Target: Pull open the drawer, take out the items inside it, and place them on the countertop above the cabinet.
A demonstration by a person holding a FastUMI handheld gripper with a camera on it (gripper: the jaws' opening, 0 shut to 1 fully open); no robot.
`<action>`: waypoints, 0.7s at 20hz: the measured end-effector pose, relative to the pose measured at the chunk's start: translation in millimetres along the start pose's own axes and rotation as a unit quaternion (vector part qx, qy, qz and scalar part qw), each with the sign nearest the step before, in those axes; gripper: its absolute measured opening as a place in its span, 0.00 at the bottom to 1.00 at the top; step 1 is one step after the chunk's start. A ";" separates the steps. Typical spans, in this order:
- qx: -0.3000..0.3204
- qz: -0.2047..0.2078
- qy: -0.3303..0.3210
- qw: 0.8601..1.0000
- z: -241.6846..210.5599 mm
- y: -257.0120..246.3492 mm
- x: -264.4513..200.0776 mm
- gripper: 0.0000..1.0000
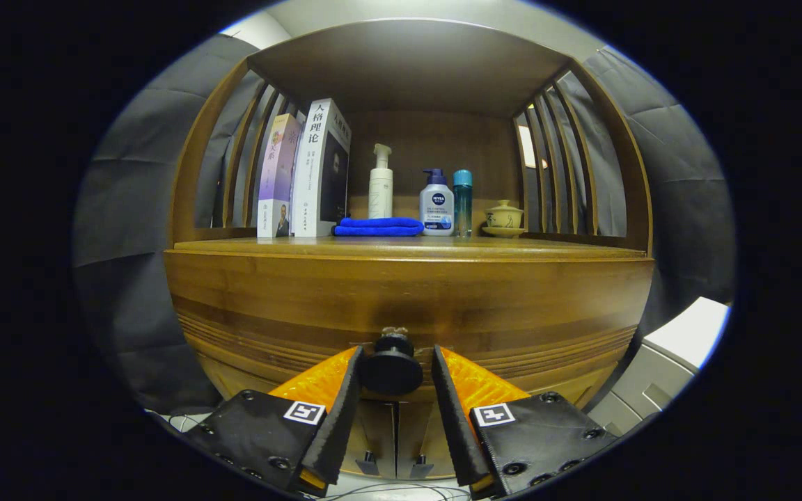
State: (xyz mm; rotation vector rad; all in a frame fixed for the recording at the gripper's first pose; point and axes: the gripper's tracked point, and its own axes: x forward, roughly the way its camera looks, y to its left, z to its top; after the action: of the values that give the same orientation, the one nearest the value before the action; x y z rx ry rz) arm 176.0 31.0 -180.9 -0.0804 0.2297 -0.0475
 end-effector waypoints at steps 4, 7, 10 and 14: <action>0.001 0.003 0.018 1.000 -0.7 0.3 -1.4 0.35; -0.004 0.006 0.016 1.000 -1.7 -2.5 -16.9 0.35; 0.002 0.015 0.017 1.000 -5.7 -1.8 -35.7 0.35; 0.002 0.022 0.021 1.000 -8.4 -1.3 -57.6 0.35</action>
State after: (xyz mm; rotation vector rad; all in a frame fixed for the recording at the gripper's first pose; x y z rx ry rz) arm 117.9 32.3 -175.9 -0.0712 0.2734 -0.0056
